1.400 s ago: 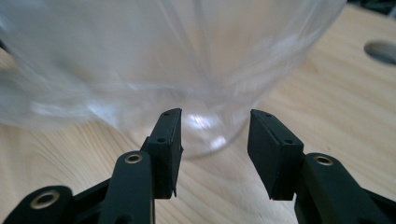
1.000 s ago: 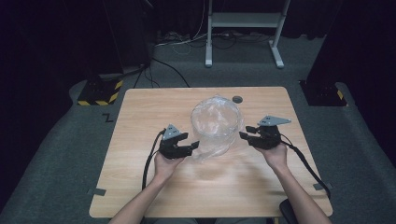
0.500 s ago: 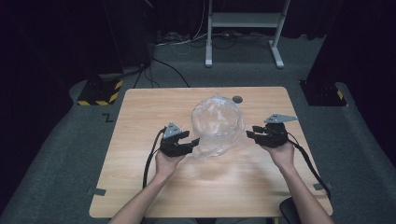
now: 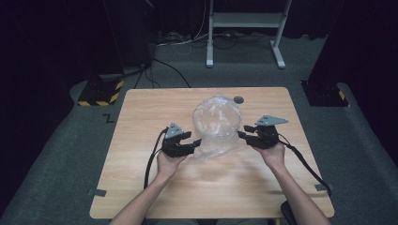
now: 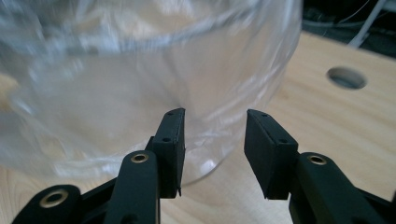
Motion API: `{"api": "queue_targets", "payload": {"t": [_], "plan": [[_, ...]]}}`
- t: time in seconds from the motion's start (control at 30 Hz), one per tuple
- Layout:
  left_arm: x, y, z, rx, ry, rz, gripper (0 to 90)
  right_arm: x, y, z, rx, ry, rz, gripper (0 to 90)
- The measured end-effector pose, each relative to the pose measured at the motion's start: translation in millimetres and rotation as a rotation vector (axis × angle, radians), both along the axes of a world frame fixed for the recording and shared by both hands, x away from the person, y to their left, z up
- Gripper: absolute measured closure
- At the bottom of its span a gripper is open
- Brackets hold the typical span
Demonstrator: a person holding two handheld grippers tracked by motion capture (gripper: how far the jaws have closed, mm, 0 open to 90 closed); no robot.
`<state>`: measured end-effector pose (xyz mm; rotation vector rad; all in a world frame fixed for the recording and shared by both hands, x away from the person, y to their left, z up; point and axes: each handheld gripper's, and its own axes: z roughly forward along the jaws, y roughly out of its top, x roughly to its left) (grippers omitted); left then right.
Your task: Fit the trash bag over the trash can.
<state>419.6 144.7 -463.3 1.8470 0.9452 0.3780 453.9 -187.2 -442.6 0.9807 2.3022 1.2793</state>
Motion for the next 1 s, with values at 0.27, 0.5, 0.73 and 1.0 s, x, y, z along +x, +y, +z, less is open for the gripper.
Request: {"api": "queue_targets", "payload": {"t": [0.27, 0.5, 0.73, 1.0], "plan": [[-2.0, 2.7, 5.0, 0.000, -0.008, -0.001, 40.7, 6.6, 0.9, -11.1, -0.054, 0.059, -0.005, 57.1], [-1.3, 12.5, 16.0, -0.025, -0.034, 0.022, 40.3, 0.9, -12.8, 10.2, 0.023, -0.007, -0.030, 57.5], [4.0, 20.5, 23.5, -0.065, -0.028, 0.035, 38.9, 0.2, -21.5, 23.2, 0.084, -0.037, -0.049, 57.8], [7.1, 18.6, 33.9, -0.058, -0.058, 0.060, 38.5, 2.2, -8.3, 21.8, 0.087, -0.044, -0.020, 58.0]]}}
